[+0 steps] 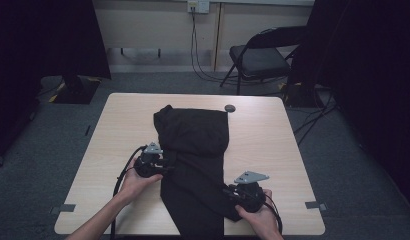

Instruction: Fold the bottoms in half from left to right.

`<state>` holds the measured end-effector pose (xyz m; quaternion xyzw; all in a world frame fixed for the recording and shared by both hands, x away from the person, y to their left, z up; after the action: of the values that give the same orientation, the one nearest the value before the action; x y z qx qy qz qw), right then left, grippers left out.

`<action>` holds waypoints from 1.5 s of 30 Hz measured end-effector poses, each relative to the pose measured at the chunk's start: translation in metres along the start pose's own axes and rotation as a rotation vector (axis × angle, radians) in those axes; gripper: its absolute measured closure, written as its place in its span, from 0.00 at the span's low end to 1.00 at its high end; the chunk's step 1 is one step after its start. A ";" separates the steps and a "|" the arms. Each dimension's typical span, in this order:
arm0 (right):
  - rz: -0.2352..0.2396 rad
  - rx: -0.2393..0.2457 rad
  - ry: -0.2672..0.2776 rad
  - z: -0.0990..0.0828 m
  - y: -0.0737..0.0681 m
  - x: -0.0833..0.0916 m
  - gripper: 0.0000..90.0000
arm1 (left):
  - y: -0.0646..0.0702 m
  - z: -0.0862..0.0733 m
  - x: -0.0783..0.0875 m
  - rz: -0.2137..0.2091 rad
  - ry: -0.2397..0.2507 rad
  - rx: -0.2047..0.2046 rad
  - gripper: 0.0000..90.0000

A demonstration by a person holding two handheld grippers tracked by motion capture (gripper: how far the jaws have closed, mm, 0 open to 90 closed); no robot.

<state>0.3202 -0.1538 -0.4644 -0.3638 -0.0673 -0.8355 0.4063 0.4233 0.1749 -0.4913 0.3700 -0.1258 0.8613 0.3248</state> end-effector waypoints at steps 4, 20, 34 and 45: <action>0.121 0.061 0.073 0.007 -0.031 0.013 0.75 | 0.002 0.000 -0.003 0.009 -0.012 -0.008 0.58; 0.242 0.316 -0.172 -0.020 -0.085 -0.042 0.96 | 0.001 -0.001 -0.003 0.009 -0.013 -0.022 0.58; 0.535 0.245 -0.062 0.005 -0.147 -0.044 0.81 | 0.000 -0.001 -0.002 0.005 -0.019 -0.024 0.59; 0.078 0.063 -0.009 0.019 0.001 -0.029 0.57 | -0.003 -0.003 0.000 -0.002 -0.022 -0.010 0.59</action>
<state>0.3428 -0.1286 -0.4702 -0.3569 -0.0812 -0.8148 0.4496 0.4235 0.1780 -0.4932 0.3782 -0.1332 0.8562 0.3259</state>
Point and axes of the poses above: each handheld gripper's, and its own axes: x roughly backward along the jaws, z roughly out of its top, y roughly to its right, the point moved 1 cm from there along -x, roughly forward along the jaws, and after that the axes turned 8 degrees about z, right-handed, at the moved point
